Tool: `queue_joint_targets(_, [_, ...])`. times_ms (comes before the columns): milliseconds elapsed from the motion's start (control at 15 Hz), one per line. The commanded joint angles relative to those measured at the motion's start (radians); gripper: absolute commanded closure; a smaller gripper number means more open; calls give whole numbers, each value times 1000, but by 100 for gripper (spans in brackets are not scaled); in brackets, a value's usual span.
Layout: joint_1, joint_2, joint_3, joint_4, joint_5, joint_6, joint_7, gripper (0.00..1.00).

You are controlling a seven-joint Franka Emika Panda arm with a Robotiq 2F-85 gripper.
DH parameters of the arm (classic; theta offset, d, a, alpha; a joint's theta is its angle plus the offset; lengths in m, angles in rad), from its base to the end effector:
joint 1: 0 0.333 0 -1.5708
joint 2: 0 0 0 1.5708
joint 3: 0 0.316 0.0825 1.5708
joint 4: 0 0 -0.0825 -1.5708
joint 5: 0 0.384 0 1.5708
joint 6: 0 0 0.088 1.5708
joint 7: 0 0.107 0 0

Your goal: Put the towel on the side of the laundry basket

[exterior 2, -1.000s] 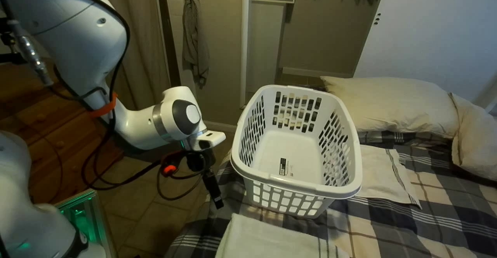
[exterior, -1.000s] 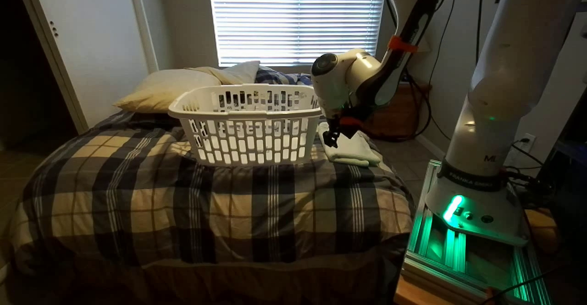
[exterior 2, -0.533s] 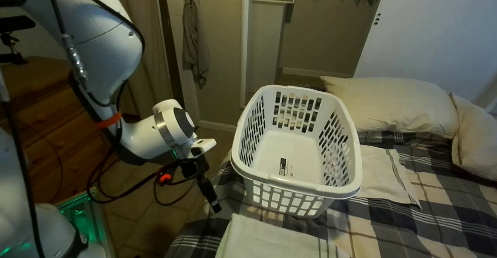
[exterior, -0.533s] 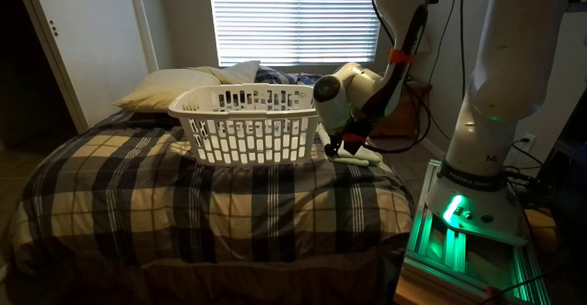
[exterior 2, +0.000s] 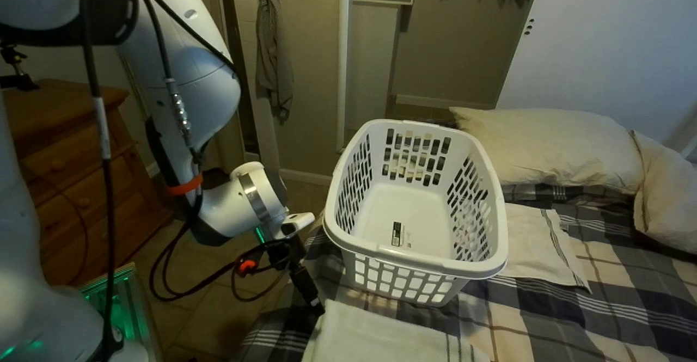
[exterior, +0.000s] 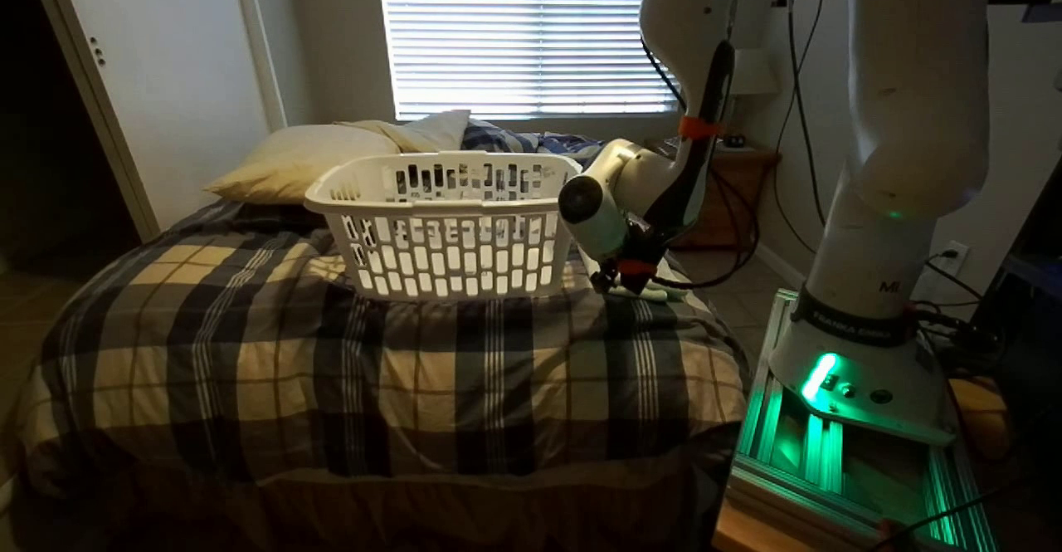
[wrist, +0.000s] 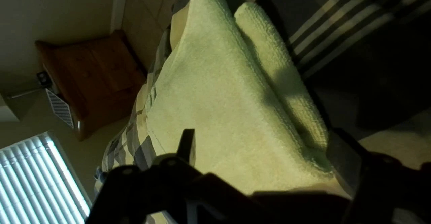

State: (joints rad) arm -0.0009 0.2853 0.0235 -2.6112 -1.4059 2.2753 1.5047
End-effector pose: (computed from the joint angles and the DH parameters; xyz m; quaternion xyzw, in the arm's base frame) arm 0.3709 -0.0148 0.1271 0.9080 -0.0859 0.0669 0.4046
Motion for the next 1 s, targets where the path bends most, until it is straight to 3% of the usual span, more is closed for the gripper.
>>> queue_joint_targets(0, [12,82,-2,71,-63,-36,32,0])
queue_joint_targets(733, [10,242,18,213,-73,-28,-11,0])
queue_joint_targets(800, [7,251,20,219,-64,-26,-24,21])
queue_joint_targets(933, [2,258,22,223,-44,-25,-46,34])
